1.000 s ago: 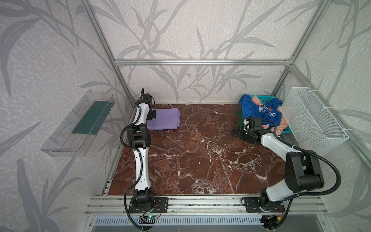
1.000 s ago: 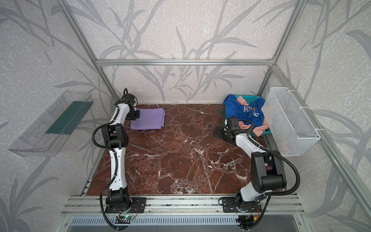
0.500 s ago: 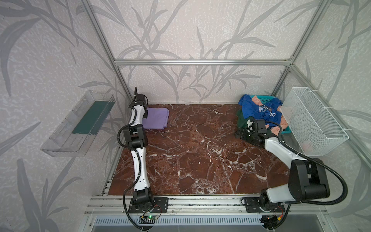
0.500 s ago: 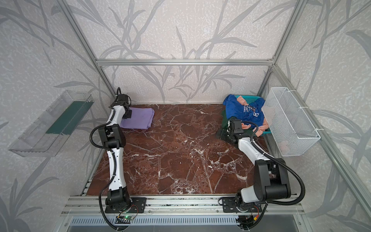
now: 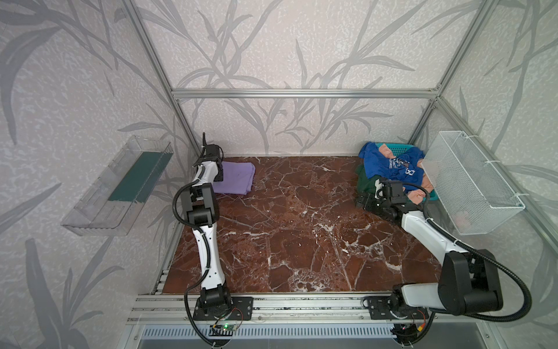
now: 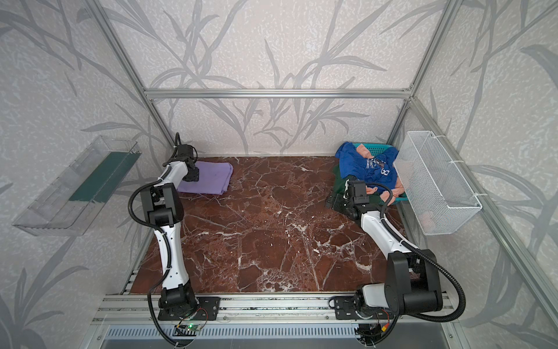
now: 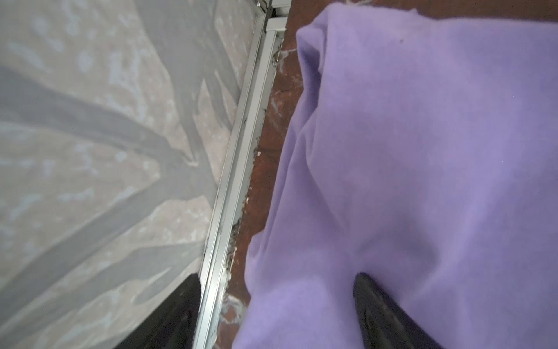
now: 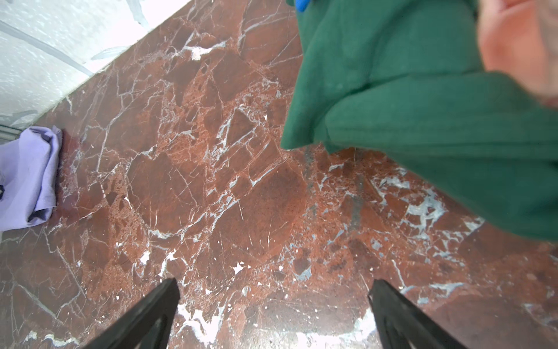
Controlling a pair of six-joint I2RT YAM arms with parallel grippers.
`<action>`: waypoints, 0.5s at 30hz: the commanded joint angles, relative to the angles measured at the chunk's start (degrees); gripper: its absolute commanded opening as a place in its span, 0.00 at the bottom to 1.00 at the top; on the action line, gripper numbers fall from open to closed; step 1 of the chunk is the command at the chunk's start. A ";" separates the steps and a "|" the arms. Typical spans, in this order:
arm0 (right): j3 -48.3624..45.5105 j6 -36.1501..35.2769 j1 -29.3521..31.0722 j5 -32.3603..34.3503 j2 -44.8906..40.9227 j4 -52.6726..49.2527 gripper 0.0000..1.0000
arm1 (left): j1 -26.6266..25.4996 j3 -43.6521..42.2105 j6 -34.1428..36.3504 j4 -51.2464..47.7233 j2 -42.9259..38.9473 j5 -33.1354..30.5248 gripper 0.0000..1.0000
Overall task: Fold and stack the t-shirts
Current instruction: 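Lower the folded shirt in the far corner and open the left gripper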
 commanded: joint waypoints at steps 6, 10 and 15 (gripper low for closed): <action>-1.41 -1.56 -0.10 2.49 -8.07 -0.03 0.99 | -1.38 -16.26 -4.35 11.26 -14.28 -3.47 0.80; -4.24 -1.76 -0.09 4.13 -11.36 4.08 0.99 | -2.63 -24.12 -6.83 15.64 -20.63 -3.94 0.81; -8.41 -1.00 -0.04 5.25 -12.76 11.72 0.99 | -5.88 -35.82 -11.22 22.49 -29.76 -4.62 0.81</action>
